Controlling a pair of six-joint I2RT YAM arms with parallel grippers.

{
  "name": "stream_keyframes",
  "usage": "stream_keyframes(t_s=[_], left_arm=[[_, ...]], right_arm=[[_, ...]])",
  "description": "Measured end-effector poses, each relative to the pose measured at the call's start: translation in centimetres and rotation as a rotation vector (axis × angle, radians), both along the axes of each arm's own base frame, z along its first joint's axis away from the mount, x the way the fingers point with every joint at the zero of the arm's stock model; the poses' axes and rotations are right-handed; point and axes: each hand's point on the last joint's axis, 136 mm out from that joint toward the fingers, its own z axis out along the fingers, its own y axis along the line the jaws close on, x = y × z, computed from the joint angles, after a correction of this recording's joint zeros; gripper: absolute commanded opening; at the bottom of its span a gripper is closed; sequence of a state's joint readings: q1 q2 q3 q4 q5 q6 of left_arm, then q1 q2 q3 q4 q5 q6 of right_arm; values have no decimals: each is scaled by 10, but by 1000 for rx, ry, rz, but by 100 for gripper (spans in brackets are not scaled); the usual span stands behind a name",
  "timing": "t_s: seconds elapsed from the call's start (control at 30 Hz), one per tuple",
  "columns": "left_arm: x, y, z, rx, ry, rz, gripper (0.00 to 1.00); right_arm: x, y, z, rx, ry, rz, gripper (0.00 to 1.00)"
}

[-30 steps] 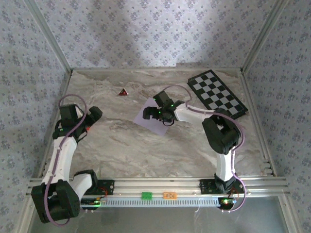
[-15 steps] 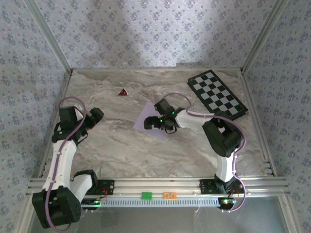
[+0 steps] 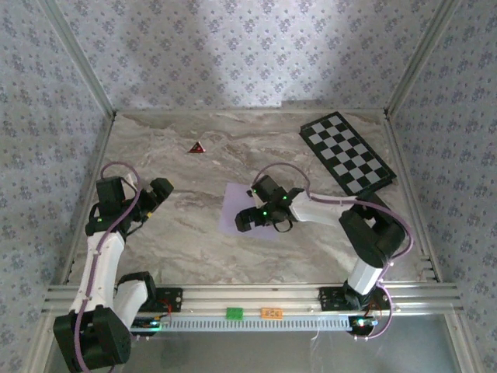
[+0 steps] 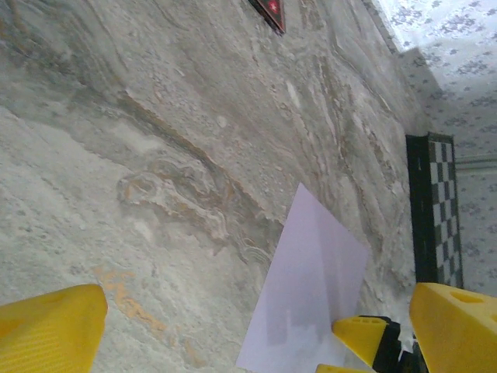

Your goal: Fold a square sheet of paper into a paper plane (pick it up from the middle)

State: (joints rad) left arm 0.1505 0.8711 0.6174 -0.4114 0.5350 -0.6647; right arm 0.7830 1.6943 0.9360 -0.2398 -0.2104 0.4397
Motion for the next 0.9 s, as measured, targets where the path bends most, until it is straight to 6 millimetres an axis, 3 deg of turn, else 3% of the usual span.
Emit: stream_keyframes(t_s=[0.2, 0.53, 0.9], left_arm=[[-1, -5, 0, -26, 0, -19, 100], [-4, -13, -2, -49, 4, -71, 100], [-5, -17, -7, -65, 23, -101, 100]], right_arm=[[14, -19, 6, 60, 43, -174, 100], [38, -1, 7, 168, 72, -365, 100], [48, 20, 6, 196, 62, -333, 100]])
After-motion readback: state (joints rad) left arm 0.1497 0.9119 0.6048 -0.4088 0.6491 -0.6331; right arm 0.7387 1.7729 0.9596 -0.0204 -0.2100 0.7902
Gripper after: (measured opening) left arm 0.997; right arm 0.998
